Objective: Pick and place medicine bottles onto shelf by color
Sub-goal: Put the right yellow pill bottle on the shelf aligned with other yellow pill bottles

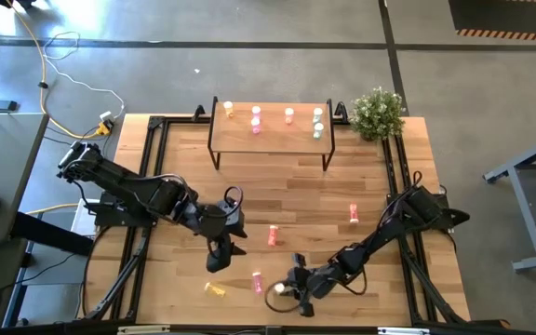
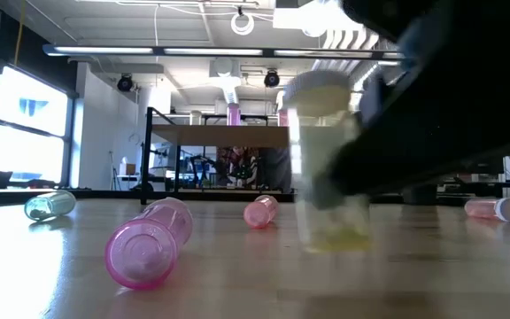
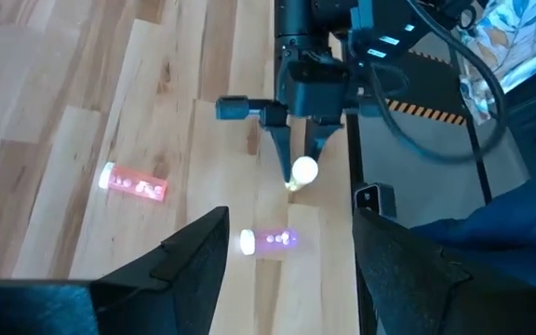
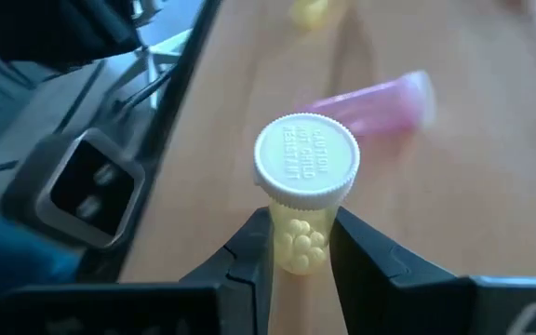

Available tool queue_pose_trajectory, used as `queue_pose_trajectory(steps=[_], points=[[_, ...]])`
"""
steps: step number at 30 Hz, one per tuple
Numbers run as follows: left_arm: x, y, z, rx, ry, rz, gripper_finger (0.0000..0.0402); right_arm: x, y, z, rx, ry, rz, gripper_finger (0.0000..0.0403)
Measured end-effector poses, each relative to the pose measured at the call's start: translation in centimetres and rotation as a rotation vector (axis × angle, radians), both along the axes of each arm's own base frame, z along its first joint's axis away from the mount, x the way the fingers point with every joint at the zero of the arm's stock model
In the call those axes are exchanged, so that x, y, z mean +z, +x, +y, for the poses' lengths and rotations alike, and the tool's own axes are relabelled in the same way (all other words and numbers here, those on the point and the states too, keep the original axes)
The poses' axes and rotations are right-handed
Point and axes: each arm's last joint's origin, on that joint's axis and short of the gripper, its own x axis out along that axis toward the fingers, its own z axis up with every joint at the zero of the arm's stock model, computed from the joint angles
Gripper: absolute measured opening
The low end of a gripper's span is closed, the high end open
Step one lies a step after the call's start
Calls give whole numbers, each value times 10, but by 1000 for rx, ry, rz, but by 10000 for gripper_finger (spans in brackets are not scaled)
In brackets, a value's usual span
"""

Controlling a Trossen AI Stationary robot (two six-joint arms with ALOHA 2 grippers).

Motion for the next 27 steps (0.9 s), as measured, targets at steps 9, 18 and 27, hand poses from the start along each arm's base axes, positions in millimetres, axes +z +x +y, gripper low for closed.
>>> queue_pose_trajectory(steps=[9, 18, 27], points=[[-3, 1, 27, -85, 82, 42, 220, 26, 34, -40, -40, -33, 10, 78], [4, -6, 50, -184, 155, 21, 220, 66, 52, -97, -167, 1, -42, 78], [3, -6, 68, -224, 245, 23, 220, 99, 51, -148, -252, 89, -18, 78]])
